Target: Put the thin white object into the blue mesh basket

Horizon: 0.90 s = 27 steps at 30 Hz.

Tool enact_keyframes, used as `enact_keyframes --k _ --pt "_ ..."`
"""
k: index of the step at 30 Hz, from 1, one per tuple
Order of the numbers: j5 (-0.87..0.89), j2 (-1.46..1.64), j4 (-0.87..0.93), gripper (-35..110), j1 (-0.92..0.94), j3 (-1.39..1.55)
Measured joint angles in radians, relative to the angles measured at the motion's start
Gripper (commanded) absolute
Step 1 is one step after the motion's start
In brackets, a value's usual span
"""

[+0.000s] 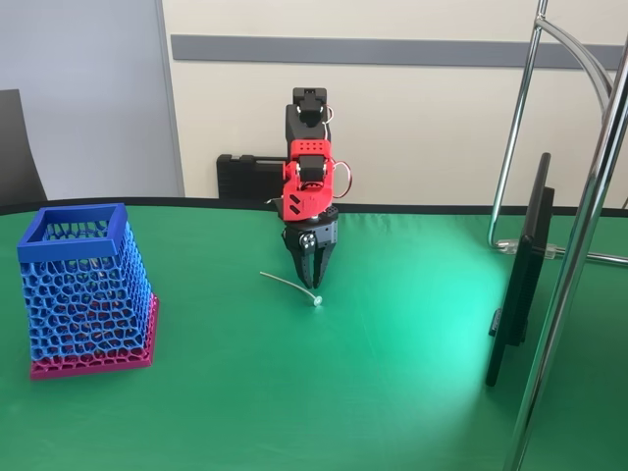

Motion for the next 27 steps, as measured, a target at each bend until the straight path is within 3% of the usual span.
enact_keyframes --k 27 --pt "-0.003 -0.107 0.000 11 -0.037 -0.087"
